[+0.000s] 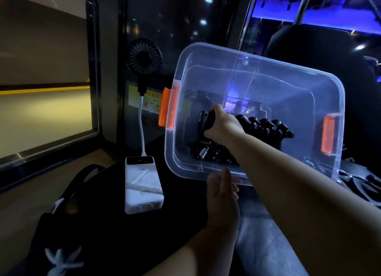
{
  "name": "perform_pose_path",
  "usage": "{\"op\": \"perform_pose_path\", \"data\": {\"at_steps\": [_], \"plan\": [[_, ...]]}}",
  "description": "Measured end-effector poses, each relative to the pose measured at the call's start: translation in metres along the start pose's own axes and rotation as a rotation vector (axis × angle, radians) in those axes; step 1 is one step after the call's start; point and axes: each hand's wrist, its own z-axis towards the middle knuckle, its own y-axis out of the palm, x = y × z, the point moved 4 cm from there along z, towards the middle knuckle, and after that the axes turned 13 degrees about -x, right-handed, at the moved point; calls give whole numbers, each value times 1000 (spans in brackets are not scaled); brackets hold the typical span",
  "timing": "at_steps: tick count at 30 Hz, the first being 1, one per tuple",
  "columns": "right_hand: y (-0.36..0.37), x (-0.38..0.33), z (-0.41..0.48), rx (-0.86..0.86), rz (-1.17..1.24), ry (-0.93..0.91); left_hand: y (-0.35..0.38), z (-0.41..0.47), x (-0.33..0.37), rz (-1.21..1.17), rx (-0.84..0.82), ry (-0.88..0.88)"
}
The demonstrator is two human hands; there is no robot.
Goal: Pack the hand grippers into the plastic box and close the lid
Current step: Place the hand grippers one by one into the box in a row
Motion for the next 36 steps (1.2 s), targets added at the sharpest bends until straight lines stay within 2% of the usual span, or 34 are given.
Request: {"op": "perform_pose_path", "data": {"at_steps": [9,22,31,36], "plan": [[7,0,10,71,-17,8,1,1,0,-39,0,-6],[-5,0,11,309,-319,-19,1,2,-1,-55,-21,-15],[24,4,8,82,-505,-30,0,4,-4,-80,-19,0],[28,2,11,78,-554,-39,0,5,-5,-90,-11,-4]]}}
